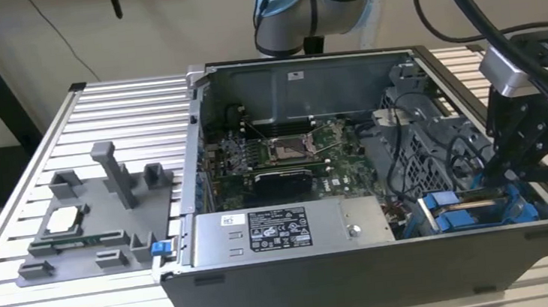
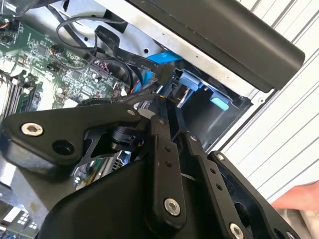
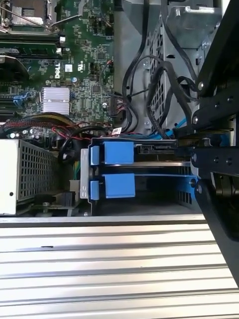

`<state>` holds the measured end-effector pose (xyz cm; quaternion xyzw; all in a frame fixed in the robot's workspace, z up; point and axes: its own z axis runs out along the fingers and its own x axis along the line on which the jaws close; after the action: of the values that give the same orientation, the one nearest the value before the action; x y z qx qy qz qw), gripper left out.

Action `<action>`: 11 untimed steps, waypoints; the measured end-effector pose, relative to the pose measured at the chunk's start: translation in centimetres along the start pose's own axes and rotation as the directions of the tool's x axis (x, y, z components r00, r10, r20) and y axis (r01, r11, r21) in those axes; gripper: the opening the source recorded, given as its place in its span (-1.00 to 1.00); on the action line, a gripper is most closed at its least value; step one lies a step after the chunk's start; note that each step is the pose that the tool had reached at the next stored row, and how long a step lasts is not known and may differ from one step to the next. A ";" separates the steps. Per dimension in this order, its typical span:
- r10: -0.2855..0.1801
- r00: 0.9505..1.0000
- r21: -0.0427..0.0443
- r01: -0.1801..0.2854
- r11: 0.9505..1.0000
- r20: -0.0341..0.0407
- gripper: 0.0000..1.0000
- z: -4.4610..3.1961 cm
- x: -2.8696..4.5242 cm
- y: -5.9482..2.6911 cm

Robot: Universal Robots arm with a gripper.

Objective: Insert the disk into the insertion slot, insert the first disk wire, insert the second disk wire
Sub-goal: 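Insert the first disk wire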

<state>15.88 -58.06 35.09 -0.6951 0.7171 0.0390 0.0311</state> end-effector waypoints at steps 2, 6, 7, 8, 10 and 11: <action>0.000 1.000 0.003 0.000 1.000 0.000 -1.00 0.13 0.01 0.00; -0.001 1.000 0.009 0.001 1.000 -0.003 -1.00 0.38 0.02 0.00; -0.002 1.000 0.011 0.002 1.000 -0.003 -1.00 0.46 0.01 -0.01; -0.002 1.000 0.012 0.002 1.000 -0.004 -1.00 0.53 0.01 -0.01; -0.002 1.000 0.014 0.002 1.000 -0.005 -1.00 0.66 -0.01 -0.01; -0.002 1.000 0.015 0.002 1.000 -0.005 -1.00 0.70 -0.02 -0.01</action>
<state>15.88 -57.97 34.39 -0.6957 0.7168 0.0316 0.0347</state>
